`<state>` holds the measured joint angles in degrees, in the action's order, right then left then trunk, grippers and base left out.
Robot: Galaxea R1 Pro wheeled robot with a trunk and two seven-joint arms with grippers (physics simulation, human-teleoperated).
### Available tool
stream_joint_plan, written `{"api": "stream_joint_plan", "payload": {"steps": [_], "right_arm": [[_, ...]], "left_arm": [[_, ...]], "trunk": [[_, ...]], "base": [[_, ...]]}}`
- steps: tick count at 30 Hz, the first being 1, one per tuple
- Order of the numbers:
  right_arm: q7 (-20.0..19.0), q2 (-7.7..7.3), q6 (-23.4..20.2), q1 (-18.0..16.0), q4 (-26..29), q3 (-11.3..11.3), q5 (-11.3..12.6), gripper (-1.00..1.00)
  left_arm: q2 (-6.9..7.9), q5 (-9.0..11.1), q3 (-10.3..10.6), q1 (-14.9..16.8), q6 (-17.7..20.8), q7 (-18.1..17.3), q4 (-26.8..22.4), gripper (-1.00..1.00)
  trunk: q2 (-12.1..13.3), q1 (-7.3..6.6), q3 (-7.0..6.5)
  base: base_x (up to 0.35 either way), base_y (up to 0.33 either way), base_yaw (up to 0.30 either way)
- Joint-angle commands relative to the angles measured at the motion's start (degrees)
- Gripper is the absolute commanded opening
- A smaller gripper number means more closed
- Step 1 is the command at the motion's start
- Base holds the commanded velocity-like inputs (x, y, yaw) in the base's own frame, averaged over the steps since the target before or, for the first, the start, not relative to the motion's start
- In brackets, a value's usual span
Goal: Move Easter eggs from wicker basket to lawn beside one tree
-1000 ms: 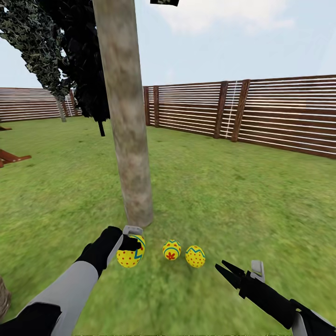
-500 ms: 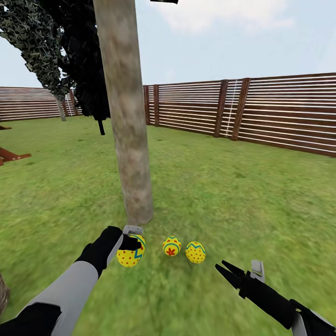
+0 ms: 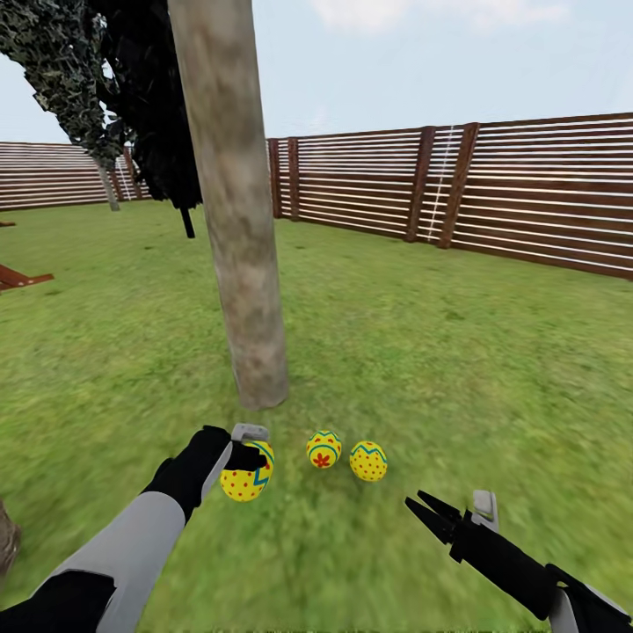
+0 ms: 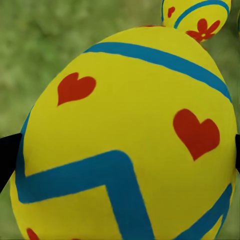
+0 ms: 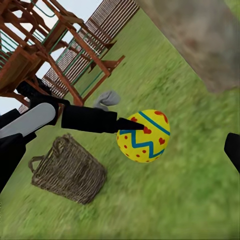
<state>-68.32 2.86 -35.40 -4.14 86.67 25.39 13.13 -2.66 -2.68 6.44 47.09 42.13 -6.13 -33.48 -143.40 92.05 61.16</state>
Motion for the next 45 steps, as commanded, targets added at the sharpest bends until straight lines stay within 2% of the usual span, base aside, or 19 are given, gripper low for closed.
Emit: {"api": "stream_joint_plan", "payload": {"steps": [1,13,21,37,45], "right_arm": [[-0.2,0.05,-0.5,0.0,0.0,0.1,0.1,1.00],[-0.2,0.05,-0.5,0.0,0.0,0.1,0.1,1.00],[-0.2,0.05,-0.5,-0.1,0.0,0.1,0.1,1.00],[-0.2,0.05,-0.5,-0.1,0.0,0.1,0.1,1.00],[-0.2,0.05,-0.5,-0.1,0.0,0.1,0.1,1.00]], "left_arm": [[0.02,-0.3,0.1,0.0,0.2,-0.3,-0.1,-1.00],[0.02,-0.3,0.1,-0.1,-0.8,-0.3,-0.7,-1.00],[0.01,-0.3,0.1,-0.1,-0.8,-0.3,-0.7,-1.00],[-0.02,-0.3,0.1,-0.1,-0.7,-0.3,-0.6,-1.00],[-0.07,-0.3,0.1,-0.1,-0.7,-0.2,-0.5,-1.00]], "trunk": [[0.0,0.01,0.28],[-0.2,0.32,2.94],[-0.2,0.32,2.94],[-0.2,0.32,2.94],[-0.2,0.32,2.94]], "base": [[0.000,0.000,0.000],[0.000,0.000,0.000],[0.031,0.000,0.000],[0.264,-0.063,0.000],[0.128,-0.001,0.000]]}}
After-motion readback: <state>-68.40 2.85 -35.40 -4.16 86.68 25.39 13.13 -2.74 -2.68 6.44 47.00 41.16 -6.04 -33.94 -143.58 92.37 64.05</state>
